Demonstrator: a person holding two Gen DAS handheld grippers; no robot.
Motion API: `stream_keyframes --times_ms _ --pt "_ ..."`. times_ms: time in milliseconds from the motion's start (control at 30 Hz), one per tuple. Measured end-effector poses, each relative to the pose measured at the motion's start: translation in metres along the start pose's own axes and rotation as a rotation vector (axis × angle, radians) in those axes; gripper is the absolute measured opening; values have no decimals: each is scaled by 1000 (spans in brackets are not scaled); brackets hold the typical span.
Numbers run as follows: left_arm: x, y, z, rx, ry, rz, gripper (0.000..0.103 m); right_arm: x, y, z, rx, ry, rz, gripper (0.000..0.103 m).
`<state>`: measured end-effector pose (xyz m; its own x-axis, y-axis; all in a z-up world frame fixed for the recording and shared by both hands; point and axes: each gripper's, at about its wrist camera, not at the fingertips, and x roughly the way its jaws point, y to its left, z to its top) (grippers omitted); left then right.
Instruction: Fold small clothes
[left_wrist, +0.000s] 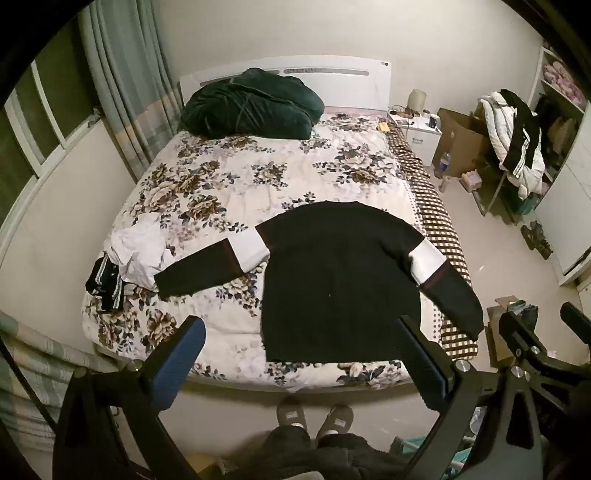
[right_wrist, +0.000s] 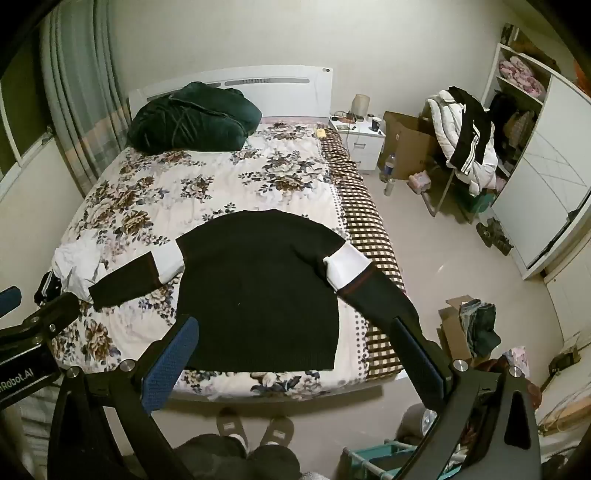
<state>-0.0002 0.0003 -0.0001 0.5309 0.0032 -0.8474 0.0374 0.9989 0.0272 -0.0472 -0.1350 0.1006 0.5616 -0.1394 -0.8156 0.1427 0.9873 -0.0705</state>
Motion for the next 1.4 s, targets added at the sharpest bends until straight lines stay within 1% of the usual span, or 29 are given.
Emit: stream_keyframes --times_ms 167,200,600,1400 --pt "-1 0 -1 0 -2 0 103 -4 0 -1 -8 -4 9 103" --pt "0 0 0 2 1 3 103 -1 1 0 1 7 0 103" --pt "2 1 -5 2 -3 -3 103 -4 10 -3 1 7 -4 103" --pt "1 5 -6 0 -9 0 103 0 4 -5 -8 1 5 103"
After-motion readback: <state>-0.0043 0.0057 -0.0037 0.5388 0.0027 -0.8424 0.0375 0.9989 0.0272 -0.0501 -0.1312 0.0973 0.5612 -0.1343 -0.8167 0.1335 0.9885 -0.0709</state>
